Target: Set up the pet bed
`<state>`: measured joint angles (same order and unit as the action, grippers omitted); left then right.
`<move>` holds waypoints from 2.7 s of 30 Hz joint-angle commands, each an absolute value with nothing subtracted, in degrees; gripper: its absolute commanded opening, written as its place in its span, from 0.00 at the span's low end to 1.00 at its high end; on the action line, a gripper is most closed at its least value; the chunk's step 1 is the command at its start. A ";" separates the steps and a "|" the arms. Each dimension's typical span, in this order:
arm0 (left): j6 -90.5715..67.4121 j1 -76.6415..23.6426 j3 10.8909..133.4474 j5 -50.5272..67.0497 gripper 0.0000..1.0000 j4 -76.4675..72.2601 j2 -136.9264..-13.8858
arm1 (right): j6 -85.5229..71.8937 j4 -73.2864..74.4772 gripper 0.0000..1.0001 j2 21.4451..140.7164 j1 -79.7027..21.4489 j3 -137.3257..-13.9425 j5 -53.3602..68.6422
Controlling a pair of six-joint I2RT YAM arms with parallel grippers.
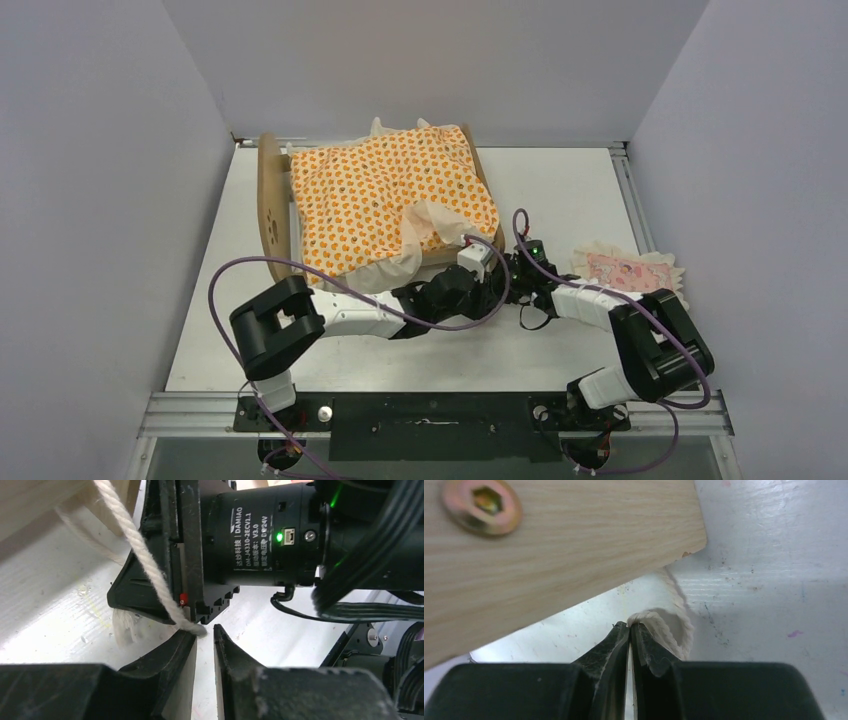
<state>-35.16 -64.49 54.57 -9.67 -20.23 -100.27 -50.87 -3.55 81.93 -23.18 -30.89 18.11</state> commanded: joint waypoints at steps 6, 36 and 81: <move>-35.42 -65.19 60.24 -12.29 0.55 -9.88 -101.35 | -45.20 -10.78 0.09 83.87 -23.20 -25.61 23.91; -33.01 -64.25 61.85 -17.25 0.49 0.88 -103.93 | -43.31 -9.50 0.10 85.20 -23.04 -25.30 25.30; -35.12 -65.22 56.90 -15.59 0.00 -0.99 -103.00 | -47.56 7.68 0.37 68.46 -39.27 -23.63 -1.68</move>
